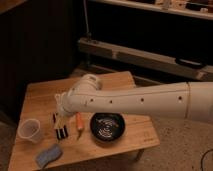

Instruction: Place the white sponge in the ceramic cup

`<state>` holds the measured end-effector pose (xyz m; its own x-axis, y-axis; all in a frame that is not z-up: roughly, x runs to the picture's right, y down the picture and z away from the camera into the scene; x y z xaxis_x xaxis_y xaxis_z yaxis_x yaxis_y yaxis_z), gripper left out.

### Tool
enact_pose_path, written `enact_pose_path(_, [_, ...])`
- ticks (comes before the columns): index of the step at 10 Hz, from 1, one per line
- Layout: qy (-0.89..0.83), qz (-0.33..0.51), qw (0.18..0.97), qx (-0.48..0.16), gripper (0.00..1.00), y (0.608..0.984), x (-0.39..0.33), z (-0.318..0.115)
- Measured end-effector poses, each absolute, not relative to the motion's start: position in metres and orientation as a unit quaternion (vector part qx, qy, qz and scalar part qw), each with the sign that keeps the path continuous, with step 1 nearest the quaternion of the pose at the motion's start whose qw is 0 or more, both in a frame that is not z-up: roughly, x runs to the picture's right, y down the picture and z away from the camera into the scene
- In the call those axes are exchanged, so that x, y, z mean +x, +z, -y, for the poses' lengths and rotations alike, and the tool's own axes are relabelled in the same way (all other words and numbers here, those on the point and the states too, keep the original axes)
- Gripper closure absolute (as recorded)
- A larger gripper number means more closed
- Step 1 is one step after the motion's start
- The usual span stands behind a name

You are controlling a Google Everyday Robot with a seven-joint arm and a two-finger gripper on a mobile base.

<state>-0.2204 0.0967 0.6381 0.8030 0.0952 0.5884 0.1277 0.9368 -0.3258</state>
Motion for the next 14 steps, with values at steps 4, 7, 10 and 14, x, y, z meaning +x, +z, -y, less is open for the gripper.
enact_pose_path(4, [-0.056, 0.234, 0.95, -0.2, 0.2, 0.64, -0.221, -0.135])
enact_pose_path(7, [-0.058, 0.232, 0.947, -0.214, 0.2, 0.65, -0.22, -0.164])
enact_pose_path(10, [-0.066, 0.246, 0.938, -0.233, 0.2, 0.663, -0.232, -0.19])
enact_pose_path(14, [-0.087, 0.272, 0.922, -0.26, 0.2, 0.672, -0.262, -0.225])
